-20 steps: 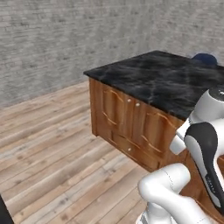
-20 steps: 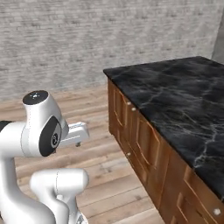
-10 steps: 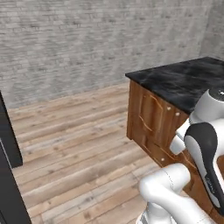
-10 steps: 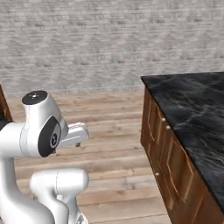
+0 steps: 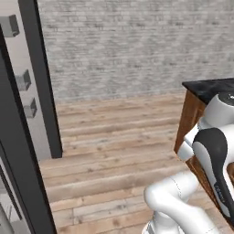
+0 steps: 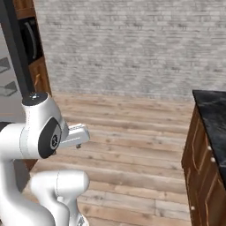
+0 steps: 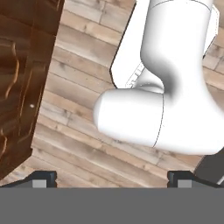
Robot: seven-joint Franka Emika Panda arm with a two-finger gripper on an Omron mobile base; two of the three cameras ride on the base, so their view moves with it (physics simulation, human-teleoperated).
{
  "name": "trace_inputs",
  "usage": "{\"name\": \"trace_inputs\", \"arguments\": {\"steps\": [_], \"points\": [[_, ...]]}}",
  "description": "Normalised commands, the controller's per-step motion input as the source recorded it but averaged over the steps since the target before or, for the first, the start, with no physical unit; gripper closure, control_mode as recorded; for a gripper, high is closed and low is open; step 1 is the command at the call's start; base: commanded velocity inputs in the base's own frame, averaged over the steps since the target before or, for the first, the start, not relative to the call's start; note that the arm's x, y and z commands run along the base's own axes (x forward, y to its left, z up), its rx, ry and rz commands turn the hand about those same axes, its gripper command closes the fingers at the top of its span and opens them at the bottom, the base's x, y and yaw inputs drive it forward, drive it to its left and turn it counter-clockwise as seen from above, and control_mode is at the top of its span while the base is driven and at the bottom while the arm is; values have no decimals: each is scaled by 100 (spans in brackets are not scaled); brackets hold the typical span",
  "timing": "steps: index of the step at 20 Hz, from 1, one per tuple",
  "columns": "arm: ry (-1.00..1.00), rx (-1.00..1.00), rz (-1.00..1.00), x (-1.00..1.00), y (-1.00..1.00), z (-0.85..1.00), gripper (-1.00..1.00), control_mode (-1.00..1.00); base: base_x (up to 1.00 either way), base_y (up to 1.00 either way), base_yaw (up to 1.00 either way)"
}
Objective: Retrieve the bottle and the shaker from the cabinet and place them next to the mixing bowl on the counter. Then add garlic from the fridge to the mixing bowl.
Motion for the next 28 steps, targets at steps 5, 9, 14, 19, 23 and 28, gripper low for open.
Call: {"name": "trace_inputs", "arguments": {"steps": [5, 9, 14, 19, 23, 28], "points": [[0, 0, 0, 0, 0, 0, -100, 100, 48, -24, 50], [0, 0, 0, 0, 0, 0, -100, 100, 42, -33, 48], [0, 0, 0, 0, 0, 0, -100, 100, 28, -38, 45], [0, 0, 0, 0, 0, 0, -100, 100, 12, -47, 41], [0, 0, 0, 0, 0, 0, -100, 100, 14, -52, 40], [0, 0, 0, 0, 0, 0, -100, 100, 21, -47, 40]]}}
